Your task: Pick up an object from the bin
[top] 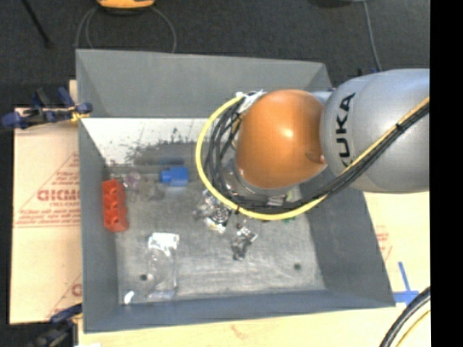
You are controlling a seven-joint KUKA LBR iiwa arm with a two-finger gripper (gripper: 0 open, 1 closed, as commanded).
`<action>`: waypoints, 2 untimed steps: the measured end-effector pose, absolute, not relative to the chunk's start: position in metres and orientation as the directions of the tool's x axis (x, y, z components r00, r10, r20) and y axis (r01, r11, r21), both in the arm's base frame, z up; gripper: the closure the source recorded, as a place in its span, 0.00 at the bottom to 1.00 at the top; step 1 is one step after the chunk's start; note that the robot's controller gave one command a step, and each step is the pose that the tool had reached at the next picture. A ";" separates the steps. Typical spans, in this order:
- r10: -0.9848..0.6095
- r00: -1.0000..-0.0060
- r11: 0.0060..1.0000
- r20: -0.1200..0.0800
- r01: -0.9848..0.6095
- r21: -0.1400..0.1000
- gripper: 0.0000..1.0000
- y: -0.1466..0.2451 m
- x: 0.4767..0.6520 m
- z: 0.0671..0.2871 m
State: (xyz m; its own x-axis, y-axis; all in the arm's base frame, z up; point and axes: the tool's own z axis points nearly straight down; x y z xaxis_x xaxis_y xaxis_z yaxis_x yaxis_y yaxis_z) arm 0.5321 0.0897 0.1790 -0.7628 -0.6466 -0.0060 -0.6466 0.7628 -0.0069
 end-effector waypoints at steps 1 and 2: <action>-0.711 -0.704 0.704 -0.006 -0.711 -0.006 0.00 0.075 0.613 0.161; -0.792 -0.611 0.611 -0.011 -0.792 -0.005 0.00 0.070 0.623 0.074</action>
Offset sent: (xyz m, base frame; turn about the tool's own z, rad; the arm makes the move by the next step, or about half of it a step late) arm 0.0770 -0.0128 -0.0180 -0.0915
